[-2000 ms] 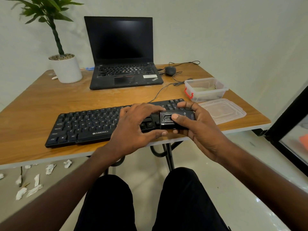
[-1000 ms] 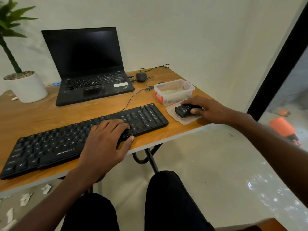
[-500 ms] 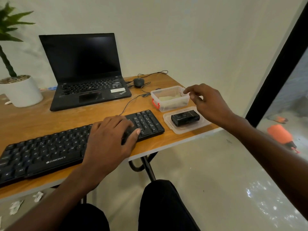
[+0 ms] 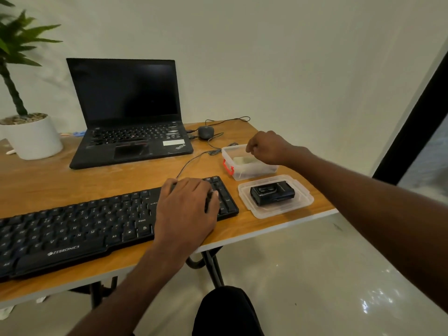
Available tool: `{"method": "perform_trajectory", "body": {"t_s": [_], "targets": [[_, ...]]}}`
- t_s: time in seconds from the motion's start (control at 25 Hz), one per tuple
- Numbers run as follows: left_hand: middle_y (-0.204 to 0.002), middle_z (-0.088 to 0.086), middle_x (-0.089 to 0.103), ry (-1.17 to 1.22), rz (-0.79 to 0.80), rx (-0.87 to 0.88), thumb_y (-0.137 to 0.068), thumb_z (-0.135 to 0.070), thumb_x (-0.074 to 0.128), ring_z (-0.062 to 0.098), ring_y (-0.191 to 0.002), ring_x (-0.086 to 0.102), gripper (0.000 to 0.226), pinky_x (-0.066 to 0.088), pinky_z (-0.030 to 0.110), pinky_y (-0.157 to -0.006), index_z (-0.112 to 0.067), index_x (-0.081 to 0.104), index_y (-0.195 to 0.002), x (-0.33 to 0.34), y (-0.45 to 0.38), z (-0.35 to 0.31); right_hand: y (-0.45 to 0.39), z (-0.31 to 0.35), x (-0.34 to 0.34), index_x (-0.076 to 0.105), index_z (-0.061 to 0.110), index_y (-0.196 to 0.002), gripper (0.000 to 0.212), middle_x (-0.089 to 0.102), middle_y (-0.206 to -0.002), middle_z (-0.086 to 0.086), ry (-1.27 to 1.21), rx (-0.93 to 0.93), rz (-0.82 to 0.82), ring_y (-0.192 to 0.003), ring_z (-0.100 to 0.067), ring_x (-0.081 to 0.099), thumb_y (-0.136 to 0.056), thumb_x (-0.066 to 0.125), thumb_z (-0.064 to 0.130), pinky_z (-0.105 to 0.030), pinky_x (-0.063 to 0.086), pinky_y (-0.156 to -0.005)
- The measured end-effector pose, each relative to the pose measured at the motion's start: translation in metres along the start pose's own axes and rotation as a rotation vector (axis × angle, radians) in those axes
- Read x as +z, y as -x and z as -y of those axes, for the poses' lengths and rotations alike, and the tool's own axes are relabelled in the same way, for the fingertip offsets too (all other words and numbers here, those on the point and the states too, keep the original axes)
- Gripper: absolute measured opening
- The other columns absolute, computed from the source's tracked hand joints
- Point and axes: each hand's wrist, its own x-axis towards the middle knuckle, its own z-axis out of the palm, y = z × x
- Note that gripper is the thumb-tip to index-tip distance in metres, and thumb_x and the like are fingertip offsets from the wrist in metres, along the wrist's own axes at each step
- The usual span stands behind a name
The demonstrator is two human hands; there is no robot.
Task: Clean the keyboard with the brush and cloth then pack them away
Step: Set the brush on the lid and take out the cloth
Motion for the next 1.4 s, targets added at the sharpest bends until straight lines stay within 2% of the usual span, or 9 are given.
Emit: {"method": "perform_trajectory", "body": {"t_s": [0.24,0.44,0.6,0.84,0.96,1.08,1.16,1.24,1.4], "targets": [[-0.109,-0.011,0.071,0.006,-0.002,0.014,-0.103,-0.045,0.054,0.012,-0.111,0.063,0.022,0.023,0.046,-0.123,-0.031,0.07,-0.106,0.002,0.002,0.002,-0.024,-0.006,0.011,0.074,0.015,-0.105,0.041,0.072,-0.102,-0.003,0.107,0.078,0.108,-0.093,-0.024,0.066,-0.077,0.085,0.043,-0.044,0.06,-0.087],[-0.114,-0.012,0.069,-0.013,0.007,0.016,-0.104,-0.045,0.052,0.011,-0.115,0.061,0.023,0.02,0.045,-0.123,-0.031,0.069,-0.109,0.001,-0.001,0.002,-0.033,0.01,0.006,0.068,0.015,-0.109,0.035,0.066,-0.1,-0.004,0.247,0.056,0.159,-0.092,-0.025,0.064,-0.082,0.079,0.034,-0.044,0.059,-0.086],[-0.12,-0.012,0.067,-0.015,0.017,0.017,-0.106,-0.048,0.046,0.01,-0.12,0.058,0.028,0.016,0.045,-0.125,-0.032,0.067,-0.116,0.0,0.0,0.001,-0.024,0.015,-0.002,0.073,0.018,-0.108,0.032,0.071,-0.107,-0.004,0.222,0.108,0.038,-0.095,-0.026,0.066,-0.081,0.082,0.033,-0.041,0.058,-0.085],[-0.132,-0.01,0.064,0.052,-0.014,0.005,-0.109,-0.059,0.026,0.011,-0.131,0.054,0.049,0.013,0.046,-0.127,-0.032,0.053,-0.139,-0.001,-0.004,-0.001,0.052,0.059,-0.031,0.079,0.019,-0.105,0.019,0.075,-0.1,0.006,-0.479,0.081,-0.377,-0.092,-0.017,0.068,-0.09,0.078,0.029,-0.034,0.054,-0.079],[-0.125,-0.014,0.065,0.368,-0.169,-0.041,-0.11,-0.052,0.031,0.003,-0.123,0.056,0.042,0.019,0.038,-0.121,-0.032,0.055,-0.139,-0.011,0.001,0.003,0.097,0.097,-0.026,0.074,0.011,-0.112,0.02,0.077,-0.104,-0.002,-1.298,0.17,-0.112,-0.101,-0.021,0.07,-0.099,0.068,0.024,-0.035,0.055,-0.085],[-0.112,-0.017,0.066,0.848,-0.22,-0.146,-0.113,-0.049,0.035,0.004,-0.105,0.062,0.037,0.048,0.025,-0.093,-0.031,0.057,-0.137,-0.044,0.008,0.018,0.131,0.129,-0.011,0.065,0.006,-0.12,0.023,0.075,-0.106,-0.013,-1.795,0.274,0.257,-0.092,-0.025,0.072,-0.1,0.06,0.016,-0.035,0.06,-0.078],[-0.111,-0.014,0.068,1.105,-0.026,-0.245,-0.11,-0.05,0.041,0.005,-0.101,0.066,0.031,0.055,0.017,-0.078,-0.034,0.061,-0.128,-0.074,0.015,0.036,0.146,0.154,0.002,0.064,0.003,-0.12,0.028,0.075,-0.109,-0.019,-1.922,0.321,0.374,-0.095,-0.03,0.075,-0.092,0.059,0.004,-0.042,0.063,-0.084],[-0.113,-0.008,0.074,1.172,0.184,-0.341,-0.103,-0.049,0.052,0.005,-0.101,0.07,0.032,0.056,0.017,-0.079,-0.03,0.068,-0.124,-0.095,0.027,0.054,0.155,0.177,0.012,0.062,0.001,-0.125,0.032,0.073,-0.117,-0.024,-1.975,0.367,0.404,-0.105,-0.036,0.073,-0.096,0.052,-0.003,-0.05,0.06,-0.088],[-0.105,-0.005,0.08,1.17,0.207,-0.509,-0.094,-0.046,0.071,0.012,-0.096,0.077,0.033,0.061,0.024,-0.078,-0.023,0.075,-0.117,-0.109,0.048,0.073,0.161,0.21,0.023,0.064,0.004,-0.122,0.027,0.077,-0.108,-0.02,-1.83,0.383,0.395,-0.1,-0.033,0.076,-0.103,0.045,-0.001,-0.046,0.064,-0.083]]}}
